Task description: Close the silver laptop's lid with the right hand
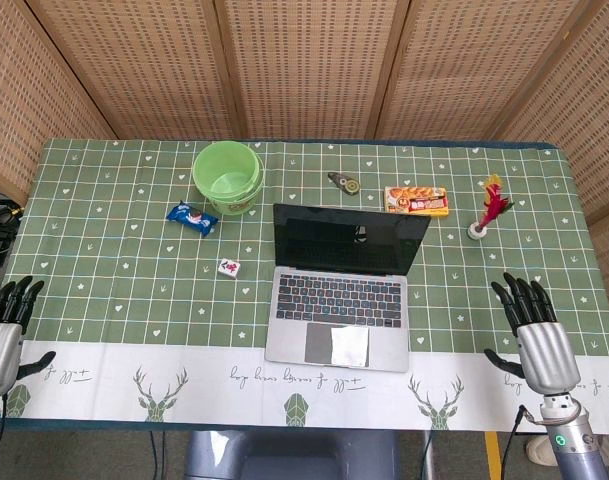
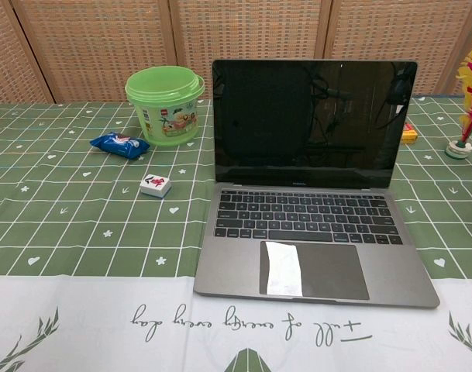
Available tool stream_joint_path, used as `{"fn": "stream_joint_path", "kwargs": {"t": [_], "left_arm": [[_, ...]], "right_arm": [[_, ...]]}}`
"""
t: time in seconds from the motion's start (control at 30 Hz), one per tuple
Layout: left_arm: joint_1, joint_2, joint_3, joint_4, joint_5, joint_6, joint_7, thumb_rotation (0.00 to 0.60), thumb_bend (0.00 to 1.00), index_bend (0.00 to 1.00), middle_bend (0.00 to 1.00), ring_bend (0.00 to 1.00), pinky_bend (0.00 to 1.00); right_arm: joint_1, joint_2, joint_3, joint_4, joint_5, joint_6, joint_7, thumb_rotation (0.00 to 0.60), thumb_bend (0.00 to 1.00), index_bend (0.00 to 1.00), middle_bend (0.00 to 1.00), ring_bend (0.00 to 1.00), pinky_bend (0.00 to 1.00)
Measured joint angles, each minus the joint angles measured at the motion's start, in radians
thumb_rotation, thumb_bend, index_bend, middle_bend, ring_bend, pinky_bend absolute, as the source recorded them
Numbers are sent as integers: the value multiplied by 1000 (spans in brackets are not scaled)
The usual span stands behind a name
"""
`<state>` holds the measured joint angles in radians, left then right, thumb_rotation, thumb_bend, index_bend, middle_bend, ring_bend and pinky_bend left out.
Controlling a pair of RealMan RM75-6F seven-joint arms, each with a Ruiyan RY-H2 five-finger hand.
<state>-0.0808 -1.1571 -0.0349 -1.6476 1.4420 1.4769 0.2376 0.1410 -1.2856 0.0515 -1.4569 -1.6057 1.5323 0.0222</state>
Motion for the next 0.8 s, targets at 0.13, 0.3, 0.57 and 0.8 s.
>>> {"fn": "stream_joint_path", "kwargs": {"t": [0.13,0.3,0.57,0.8], "left_arm": [[-1,2,-1,0,-3,-3,-3,600,48,0,0,0,0],[-1,3,0,-2,-1,-4,-5,600,48,0,0,0,0],[-1,4,-2,-1,1,-2,-9,600,49,0,0,0,0],[-2,2,-5,3,-5,-2,-3,600,48,0,0,0,0]], "right_arm": [[0,-1,1,1,8,-8,-2,600,169,3,0,0,0],[0,-1,2,-4,16,-15,8,600,169,3,0,0,0],[3,11,2,-21,21,-25,52,600,168,3,0,0,0],[8,18,11,-29,28,-30,85,600,169,3,0,0,0]]}}
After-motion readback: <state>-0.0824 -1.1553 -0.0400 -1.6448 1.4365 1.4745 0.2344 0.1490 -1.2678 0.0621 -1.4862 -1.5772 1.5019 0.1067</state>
